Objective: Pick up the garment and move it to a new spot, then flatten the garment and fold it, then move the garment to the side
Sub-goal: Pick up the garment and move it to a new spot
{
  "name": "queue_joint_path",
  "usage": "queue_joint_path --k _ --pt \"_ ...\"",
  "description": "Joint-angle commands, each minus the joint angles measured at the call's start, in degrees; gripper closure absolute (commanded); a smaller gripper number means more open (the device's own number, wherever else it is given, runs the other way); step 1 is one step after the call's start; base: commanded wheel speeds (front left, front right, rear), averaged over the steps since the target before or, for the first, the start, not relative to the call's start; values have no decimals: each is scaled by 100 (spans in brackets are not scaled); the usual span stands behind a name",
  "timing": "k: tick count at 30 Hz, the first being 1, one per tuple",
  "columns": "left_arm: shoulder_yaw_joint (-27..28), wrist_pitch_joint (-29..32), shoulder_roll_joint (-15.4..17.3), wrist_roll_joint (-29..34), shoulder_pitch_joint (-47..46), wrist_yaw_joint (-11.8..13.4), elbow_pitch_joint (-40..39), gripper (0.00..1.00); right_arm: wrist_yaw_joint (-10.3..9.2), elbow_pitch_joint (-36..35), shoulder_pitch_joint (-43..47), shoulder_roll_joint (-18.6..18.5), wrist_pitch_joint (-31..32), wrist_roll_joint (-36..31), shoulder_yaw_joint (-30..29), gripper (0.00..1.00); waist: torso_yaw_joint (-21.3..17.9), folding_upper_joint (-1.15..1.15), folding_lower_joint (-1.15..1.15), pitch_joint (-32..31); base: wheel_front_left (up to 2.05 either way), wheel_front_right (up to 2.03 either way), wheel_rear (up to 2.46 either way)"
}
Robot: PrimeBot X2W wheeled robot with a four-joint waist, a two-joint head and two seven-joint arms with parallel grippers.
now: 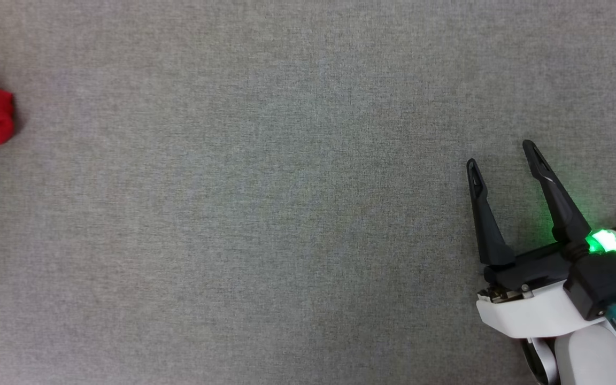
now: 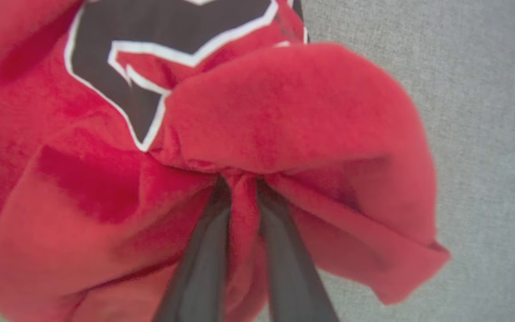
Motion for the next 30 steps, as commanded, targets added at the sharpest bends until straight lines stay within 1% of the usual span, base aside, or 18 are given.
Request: queue_joint_path --k 1,6,12,13,14,15,17,18,19,20,22,24,26,27,28,29,30 --pt "-149 -19 -178 -23 130 -9 30 100 -2 64 -68 28 -10 -30 14 0 32 0 -1 -78 0 0 0" --pt "-140 -352 -107 -119 131 -9 -64 100 -2 162 -77 41 -11 0 30 0 80 0 -1 -419 0 0 0" --pt "-134 -880 7 -229 235 -9 -340 100 -2 353 54 70 -10 113 9 0 73 0 -1 -1085 0 0 0" --pt "-134 -880 7 -229 235 -9 -340 100 -2 353 54 70 -10 113 9 0 73 0 -1 -1085 0 0 0" --pt "-129 -1104 33 -253 298 -8 -461 100 -2 417 127 89 -10 171 -29 0 62 0 -1 -1351 0 0 0" --pt "-129 -1104 33 -253 298 -8 -461 100 -2 417 127 89 -10 171 -29 0 62 0 -1 -1351 0 0 0" --pt "-183 -1435 66 -156 387 -9 -672 100 -2 505 219 122 -11 237 -63 0 43 0 -1 -1750 0 0 0" --pt "-183 -1435 66 -156 387 -9 -672 100 -2 505 219 122 -11 237 -63 0 43 0 -1 -1750 0 0 0" --pt "-256 -1608 69 -90 467 -9 -858 100 -2 556 300 136 -11 279 -83 0 31 0 -1 -2005 0 0 0" --pt "-270 -1694 69 -64 500 -9 -944 100 -2 570 338 145 -10 288 -89 0 25 0 -1 -2112 0 0 0" --pt "-308 -1767 34 -39 540 -9 -1031 100 -2 593 374 151 -10 299 -91 0 18 0 -1 -2235 0 0 0" --pt "-417 -1936 -89 57 679 3 -1344 100 -2 625 497 162 -10 335 -113 0 -3 0 -1 -2526 0 0 0" --pt "-529 -2050 -227 190 767 98 -1598 100 -2 625 551 166 -10 356 -137 0 -22 0 -1 -2685 0 0 0" --pt "-529 -2050 -227 190 767 98 -1598 100 -2 625 551 166 -10 356 -137 0 -22 0 -1 -2685 0 0 0" --pt "-645 -2145 -437 269 872 221 -1846 100 -2 609 610 167 -10 411 -163 0 -42 0 -1 -2804 0 0 0" --pt "-645 -2145 -437 269 872 221 -1846 100 -2 609 610 167 -10 411 -163 0 -42 0 -1 -2804 0 0 0" --pt "-698 -2195 -606 266 914 316 -1966 100 -2 604 635 167 -10 447 -191 0 -49 0 -1 -2861 0 0 0"
